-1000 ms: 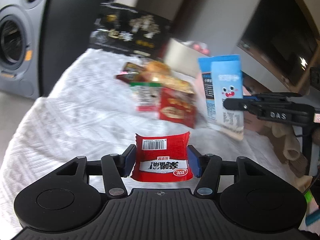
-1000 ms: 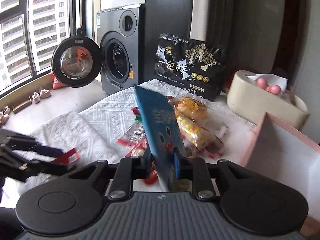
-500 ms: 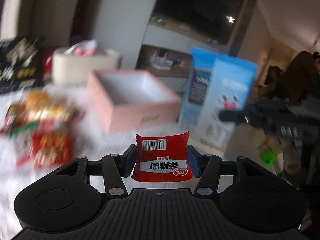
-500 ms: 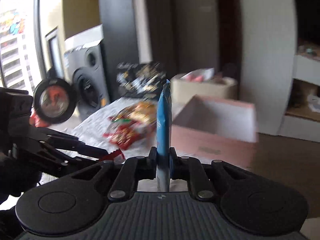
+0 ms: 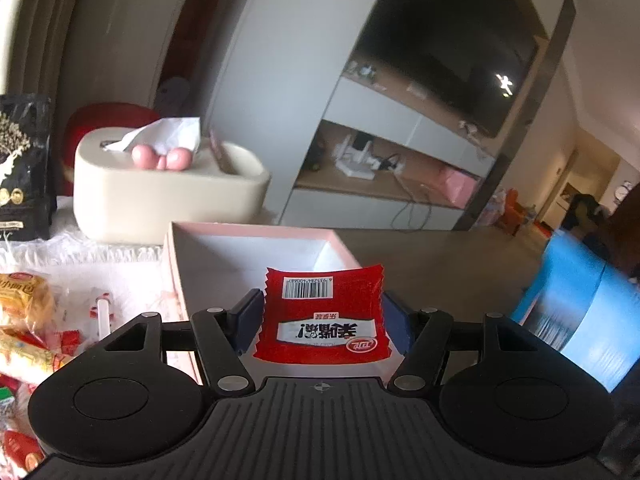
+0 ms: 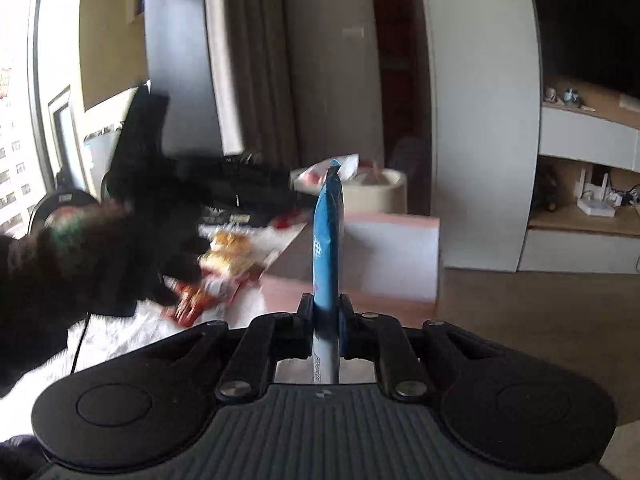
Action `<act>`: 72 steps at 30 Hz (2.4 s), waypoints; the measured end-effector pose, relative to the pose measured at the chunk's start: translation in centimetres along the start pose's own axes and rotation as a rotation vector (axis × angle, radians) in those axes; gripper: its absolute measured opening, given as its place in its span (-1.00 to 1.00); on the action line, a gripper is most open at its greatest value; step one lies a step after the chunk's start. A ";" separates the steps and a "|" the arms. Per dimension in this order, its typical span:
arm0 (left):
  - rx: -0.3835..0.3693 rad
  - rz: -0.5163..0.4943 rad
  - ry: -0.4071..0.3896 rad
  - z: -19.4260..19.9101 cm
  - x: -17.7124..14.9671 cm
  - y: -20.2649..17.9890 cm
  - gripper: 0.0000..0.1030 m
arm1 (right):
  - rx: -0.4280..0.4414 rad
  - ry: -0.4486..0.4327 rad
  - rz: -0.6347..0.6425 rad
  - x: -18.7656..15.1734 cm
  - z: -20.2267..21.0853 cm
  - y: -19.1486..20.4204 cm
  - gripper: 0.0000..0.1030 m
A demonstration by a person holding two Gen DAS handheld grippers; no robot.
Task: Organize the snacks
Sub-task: 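Carry both packets over the open pink box with both tools, then open the left tool dropping the red packet into the pink box while right drops blue packet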
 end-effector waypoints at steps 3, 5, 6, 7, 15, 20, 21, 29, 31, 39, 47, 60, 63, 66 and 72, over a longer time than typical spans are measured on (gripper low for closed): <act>0.029 -0.033 0.000 -1.3 -0.1 0.2 0.33 | -0.028 -0.028 0.026 2.0 -1.1 -0.8 -0.78; 0.042 -0.069 0.001 -1.7 -0.4 0.2 0.34 | -0.048 -0.028 0.034 3.2 -2.6 -1.3 -0.78; 0.049 -0.087 0.002 -1.8 -0.5 0.0 0.34 | -0.060 -0.020 0.036 3.7 -3.6 -1.7 -0.78; 0.055 -0.106 0.004 -1.6 -0.7 -0.1 0.34 | -0.071 -0.013 0.039 4.0 -4.4 -2.0 -0.78; 0.001 -0.099 -0.009 -1.7 -1.3 1.0 0.34 | -0.219 0.098 0.075 5.5 -12.3 -3.5 -0.78; -0.052 -0.062 -0.034 -1.0 -1.2 1.7 0.34 | -0.249 0.144 0.056 5.4 -15.1 -3.9 -0.78; -0.035 -0.084 -0.044 -0.9 -1.3 1.7 0.34 | -0.256 0.149 0.047 5.4 -15.2 -4.1 -0.78; 0.018 -0.144 -0.082 -0.1 -1.5 1.3 0.39 | -0.190 0.166 -0.061 4.8 -15.7 -4.4 -0.29; -0.023 -0.122 -0.074 0.1 -1.5 1.4 0.43 | -0.187 0.163 -0.069 4.7 -15.3 -4.5 -0.27; 0.020 -0.157 -0.036 -0.4 -1.9 1.7 0.41 | -0.221 0.138 -0.091 4.5 -14.2 -4.9 -0.17; 0.000 -0.557 -0.087 0.6 -5.6 -2.6 0.41 | -0.253 0.161 -0.170 2.9 -13.1 -6.4 -0.15; 0.322 0.216 -0.216 12.6 -3.8 16.4 0.35 | -0.132 0.089 0.081 2.3 -13.4 2.4 0.14; 0.339 0.245 -0.145 13.0 -5.8 18.9 0.34 | 0.002 0.103 0.145 1.8 -15.0 6.8 0.14; 0.303 0.128 -0.081 12.7 -8.1 17.8 0.35 | 0.149 0.151 0.195 0.7 -17.2 11.0 0.14; 0.279 0.132 -0.008 12.9 -11.5 18.0 0.35 | 0.224 0.260 0.174 -2.0 -21.4 14.4 0.15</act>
Point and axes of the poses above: each gripper's, at about its wrist camera, not at the fingertips, and z roughly against the way its jaws point, y to its left, x to its top, the point moved 5 cm from there along -z, roughly the way its jaws point, and after that the axes turned 9 degrees about x, right-handed, at the moved point
